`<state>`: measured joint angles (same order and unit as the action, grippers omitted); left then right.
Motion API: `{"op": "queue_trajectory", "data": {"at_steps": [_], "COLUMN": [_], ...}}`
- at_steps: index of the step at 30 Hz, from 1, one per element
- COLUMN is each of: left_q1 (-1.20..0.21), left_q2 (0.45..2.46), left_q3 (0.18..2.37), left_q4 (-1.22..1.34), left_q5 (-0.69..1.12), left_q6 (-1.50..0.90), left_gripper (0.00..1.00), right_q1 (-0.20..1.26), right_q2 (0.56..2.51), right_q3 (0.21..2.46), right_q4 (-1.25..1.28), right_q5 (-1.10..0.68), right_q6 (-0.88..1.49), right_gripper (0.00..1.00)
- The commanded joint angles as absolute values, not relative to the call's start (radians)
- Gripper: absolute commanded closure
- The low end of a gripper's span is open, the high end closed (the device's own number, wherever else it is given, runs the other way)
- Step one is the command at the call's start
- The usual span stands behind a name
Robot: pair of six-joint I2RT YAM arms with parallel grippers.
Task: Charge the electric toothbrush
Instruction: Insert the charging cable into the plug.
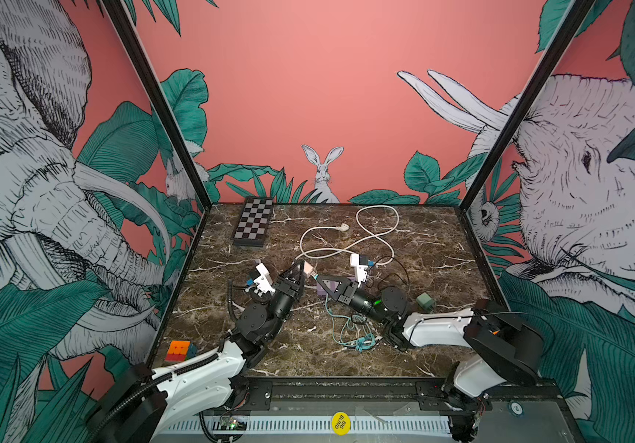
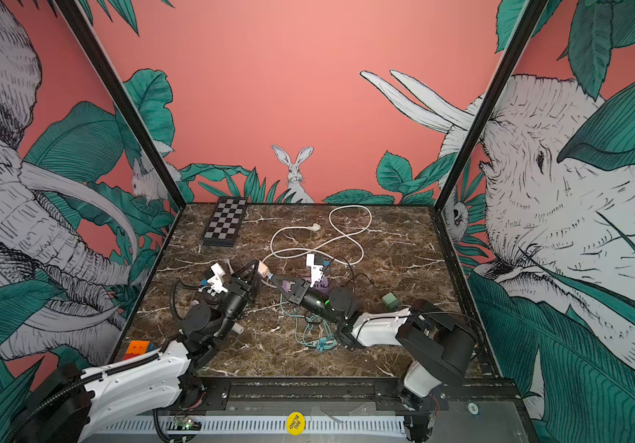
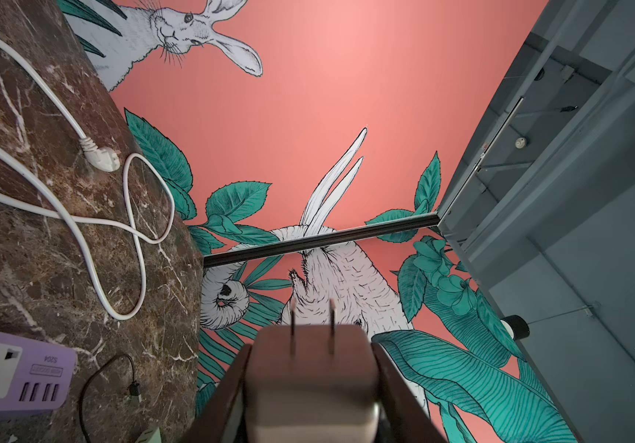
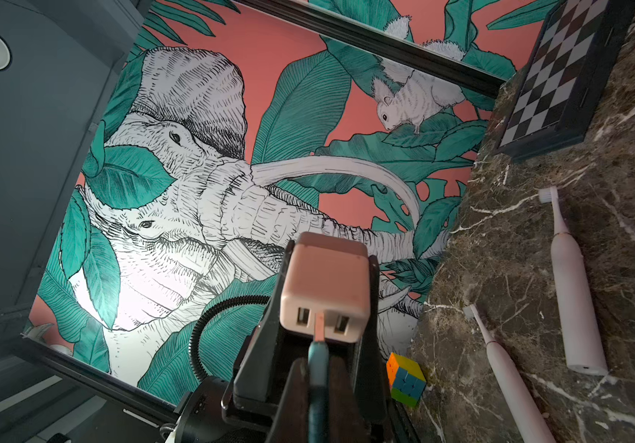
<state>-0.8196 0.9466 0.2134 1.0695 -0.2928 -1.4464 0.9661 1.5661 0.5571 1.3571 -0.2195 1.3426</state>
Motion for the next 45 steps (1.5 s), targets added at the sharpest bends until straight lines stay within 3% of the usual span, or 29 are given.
{"op": "queue_trajectory", "data": {"at_steps": [1, 45], "left_q1": [-0.828, -0.848], "left_q2": [0.950, 0.973], "left_q3": [0.230, 0.238], "left_q4": [1.122, 1.180], "left_q5": [-0.298, -0.289], "left_q6": [-1.431, -1.397], "left_gripper": [1.00, 1.00], "right_q1": [0.960, 0.963], "right_q2": [1.571, 1.627], "right_q3": [0.593, 0.630], "right_q4": [1.410, 1.410], "right_q5": [-0.211, -0.224], "right_q6": [1.343, 1.405], "right_gripper": [1.00, 1.00]}}
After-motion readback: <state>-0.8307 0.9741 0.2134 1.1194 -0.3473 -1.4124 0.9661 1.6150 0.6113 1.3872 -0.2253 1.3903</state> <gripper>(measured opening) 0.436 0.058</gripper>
